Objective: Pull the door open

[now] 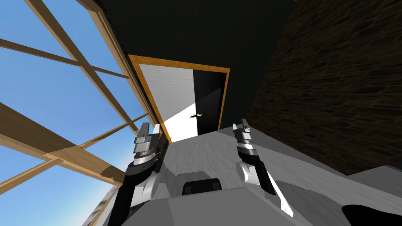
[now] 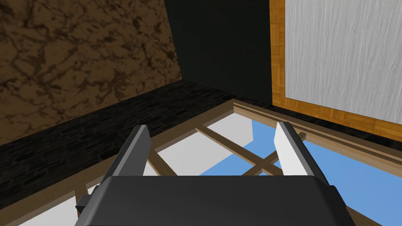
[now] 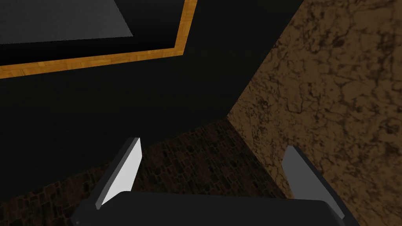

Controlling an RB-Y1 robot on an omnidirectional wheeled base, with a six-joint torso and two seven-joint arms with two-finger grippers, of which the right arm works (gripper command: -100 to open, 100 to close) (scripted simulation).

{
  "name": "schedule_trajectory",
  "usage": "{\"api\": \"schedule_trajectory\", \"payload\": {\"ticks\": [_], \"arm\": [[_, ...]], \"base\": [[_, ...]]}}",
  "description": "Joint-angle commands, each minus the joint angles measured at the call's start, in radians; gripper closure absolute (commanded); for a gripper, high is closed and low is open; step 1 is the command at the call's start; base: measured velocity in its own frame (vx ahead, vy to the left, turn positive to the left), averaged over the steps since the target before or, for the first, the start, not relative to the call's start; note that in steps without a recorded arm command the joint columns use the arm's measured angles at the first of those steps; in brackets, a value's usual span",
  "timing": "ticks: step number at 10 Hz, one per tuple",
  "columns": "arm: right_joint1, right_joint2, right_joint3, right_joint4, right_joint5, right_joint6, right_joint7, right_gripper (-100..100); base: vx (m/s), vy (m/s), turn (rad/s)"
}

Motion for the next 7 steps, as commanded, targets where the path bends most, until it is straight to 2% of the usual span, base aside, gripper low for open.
{"api": "schedule_trajectory", "payload": {"ticks": [1,7], "arm": [[-0.012,-0.012,0.001,0.035,-0.008,-0.009,0.002,-100],[-0.051,-0.045,0.003,0.152,-0.037,-0.041,0.007,-100]], "base": [[0.058,0.003,0.084],[0.094,0.002,0.071]]}}
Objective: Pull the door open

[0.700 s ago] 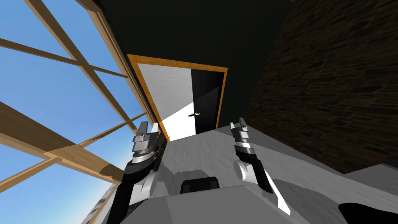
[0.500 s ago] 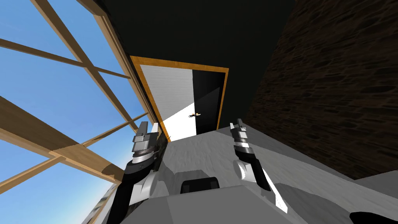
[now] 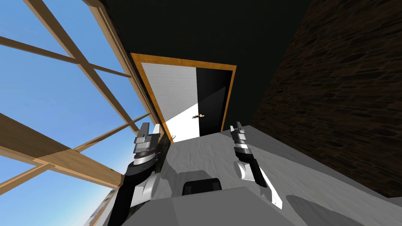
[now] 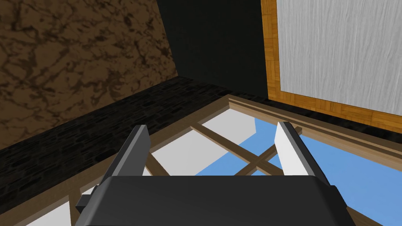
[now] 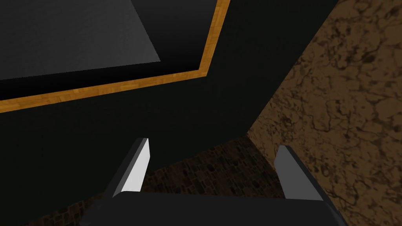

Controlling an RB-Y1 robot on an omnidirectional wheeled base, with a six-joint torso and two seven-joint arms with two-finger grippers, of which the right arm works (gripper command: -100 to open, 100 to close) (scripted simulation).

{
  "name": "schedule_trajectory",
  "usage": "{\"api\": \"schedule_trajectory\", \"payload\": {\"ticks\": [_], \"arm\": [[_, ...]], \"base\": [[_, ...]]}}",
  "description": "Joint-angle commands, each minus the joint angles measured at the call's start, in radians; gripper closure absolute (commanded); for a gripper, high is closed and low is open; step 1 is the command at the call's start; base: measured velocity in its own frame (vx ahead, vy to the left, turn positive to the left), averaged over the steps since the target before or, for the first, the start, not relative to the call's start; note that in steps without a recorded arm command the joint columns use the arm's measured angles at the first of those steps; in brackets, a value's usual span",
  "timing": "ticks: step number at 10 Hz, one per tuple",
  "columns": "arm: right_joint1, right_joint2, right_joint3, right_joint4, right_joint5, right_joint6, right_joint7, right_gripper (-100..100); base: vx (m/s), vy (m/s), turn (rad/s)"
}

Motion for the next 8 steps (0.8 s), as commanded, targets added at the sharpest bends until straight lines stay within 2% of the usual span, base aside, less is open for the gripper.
{"api": "schedule_trajectory", "payload": {"ticks": [1,8], "arm": [[-0.015,-0.011,0.003,0.046,-0.012,-0.011,0.003,-100],[-0.07,-0.045,0.007,0.211,-0.051,-0.056,0.011,-100]], "base": [[0.101,-0.001,0.12],[0.1,-0.003,0.083]]}}
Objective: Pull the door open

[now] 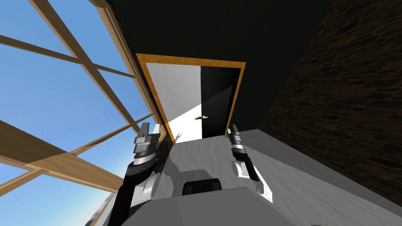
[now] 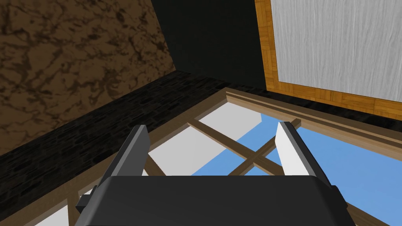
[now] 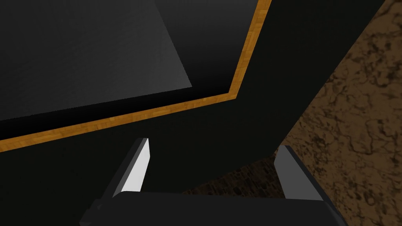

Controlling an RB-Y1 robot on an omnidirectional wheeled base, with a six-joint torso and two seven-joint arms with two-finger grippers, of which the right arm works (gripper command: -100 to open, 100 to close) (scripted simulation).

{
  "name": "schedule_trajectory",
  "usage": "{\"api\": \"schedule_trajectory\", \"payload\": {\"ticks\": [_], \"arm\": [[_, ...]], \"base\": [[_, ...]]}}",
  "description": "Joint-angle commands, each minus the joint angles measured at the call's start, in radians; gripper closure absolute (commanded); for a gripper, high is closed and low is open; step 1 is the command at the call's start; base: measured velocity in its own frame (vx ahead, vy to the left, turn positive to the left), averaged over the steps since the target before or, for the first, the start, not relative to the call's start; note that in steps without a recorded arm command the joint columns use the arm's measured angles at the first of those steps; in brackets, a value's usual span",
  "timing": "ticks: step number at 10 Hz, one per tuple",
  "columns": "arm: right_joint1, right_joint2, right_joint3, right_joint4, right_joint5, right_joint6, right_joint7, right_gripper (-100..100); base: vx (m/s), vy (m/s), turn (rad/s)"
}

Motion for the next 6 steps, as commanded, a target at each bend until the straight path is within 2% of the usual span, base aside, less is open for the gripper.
{"api": "schedule_trajectory", "payload": {"ticks": [1,6], "arm": [[-0.016,-0.007,0.0,0.043,-0.01,-0.012,0.002,-100],[-0.063,-0.031,0.004,0.183,-0.044,-0.05,0.009,-100]], "base": [[0.085,-0.001,0.077],[0.098,-0.009,0.096]]}}
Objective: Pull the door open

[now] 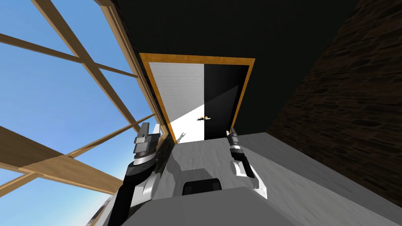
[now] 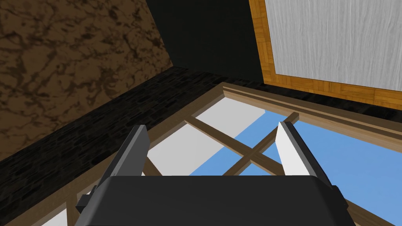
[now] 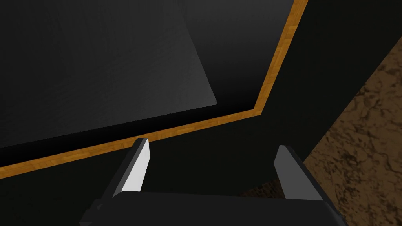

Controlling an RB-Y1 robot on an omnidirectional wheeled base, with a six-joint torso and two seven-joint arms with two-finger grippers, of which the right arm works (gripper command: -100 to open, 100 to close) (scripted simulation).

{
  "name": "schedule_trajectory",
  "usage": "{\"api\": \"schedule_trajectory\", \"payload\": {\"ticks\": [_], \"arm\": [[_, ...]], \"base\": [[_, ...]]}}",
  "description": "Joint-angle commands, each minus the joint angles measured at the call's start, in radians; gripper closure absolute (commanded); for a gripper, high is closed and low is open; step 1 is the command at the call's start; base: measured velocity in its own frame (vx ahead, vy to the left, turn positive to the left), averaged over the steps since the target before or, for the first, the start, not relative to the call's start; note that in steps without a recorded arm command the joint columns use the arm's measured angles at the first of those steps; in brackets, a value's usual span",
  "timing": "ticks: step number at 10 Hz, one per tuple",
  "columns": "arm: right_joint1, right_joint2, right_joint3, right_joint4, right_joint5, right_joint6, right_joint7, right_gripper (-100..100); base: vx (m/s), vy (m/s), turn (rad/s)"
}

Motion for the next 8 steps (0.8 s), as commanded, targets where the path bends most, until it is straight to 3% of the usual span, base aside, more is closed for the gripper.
{"api": "schedule_trajectory", "payload": {"ticks": [1,3,4,8], "arm": [[-0.017,-0.007,0.002,0.05,-0.011,-0.017,0.003,-100],[-0.037,-0.016,0.003,0.112,-0.025,-0.033,0.006,-100],[-0.037,-0.016,0.003,0.112,-0.025,-0.033,0.006,-100],[-0.067,-0.028,0.005,0.203,-0.047,-0.057,0.01,-100]], "base": [[0.1,-0.009,0.098],[0.098,-0.015,0.099],[0.061,-0.008,0.032],[0.06,-0.008,0.066]]}}
